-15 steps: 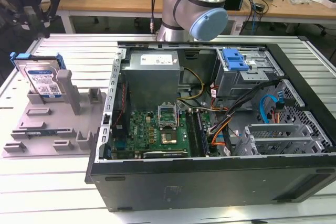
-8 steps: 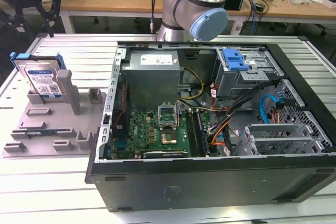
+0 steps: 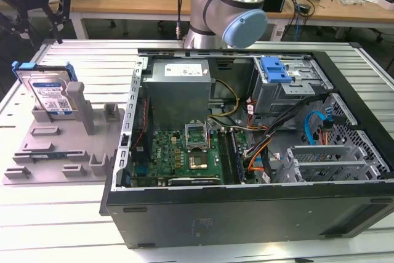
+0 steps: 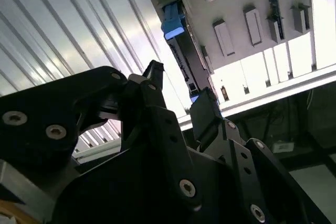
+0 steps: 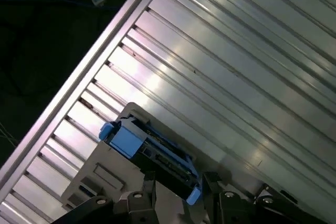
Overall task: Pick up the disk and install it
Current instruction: 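Pick up the disk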
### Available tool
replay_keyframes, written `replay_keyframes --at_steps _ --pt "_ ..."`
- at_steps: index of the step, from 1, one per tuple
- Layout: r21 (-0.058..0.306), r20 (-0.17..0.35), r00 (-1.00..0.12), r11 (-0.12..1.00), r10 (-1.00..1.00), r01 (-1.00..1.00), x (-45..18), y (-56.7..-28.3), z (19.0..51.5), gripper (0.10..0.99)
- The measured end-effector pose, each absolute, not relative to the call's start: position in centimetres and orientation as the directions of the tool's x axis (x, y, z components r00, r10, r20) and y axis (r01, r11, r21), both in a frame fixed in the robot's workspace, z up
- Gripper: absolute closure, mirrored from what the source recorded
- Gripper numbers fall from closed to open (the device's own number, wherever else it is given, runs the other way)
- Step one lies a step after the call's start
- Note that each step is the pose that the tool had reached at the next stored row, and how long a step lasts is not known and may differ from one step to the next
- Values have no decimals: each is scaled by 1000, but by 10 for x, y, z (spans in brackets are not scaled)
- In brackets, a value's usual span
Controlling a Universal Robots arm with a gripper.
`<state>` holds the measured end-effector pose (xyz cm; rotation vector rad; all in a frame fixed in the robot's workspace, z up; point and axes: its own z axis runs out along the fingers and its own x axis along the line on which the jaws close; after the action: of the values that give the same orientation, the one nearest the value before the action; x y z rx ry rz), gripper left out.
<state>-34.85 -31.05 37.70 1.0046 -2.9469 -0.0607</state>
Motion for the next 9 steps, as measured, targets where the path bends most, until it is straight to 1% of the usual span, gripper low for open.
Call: replay_keyframes --at_steps 3,9 --pt "46 14 -752 752 -659 -658 -349 -311 377 604" --pt "44 16 -631 631 -776 -775 -349 -311 376 604"
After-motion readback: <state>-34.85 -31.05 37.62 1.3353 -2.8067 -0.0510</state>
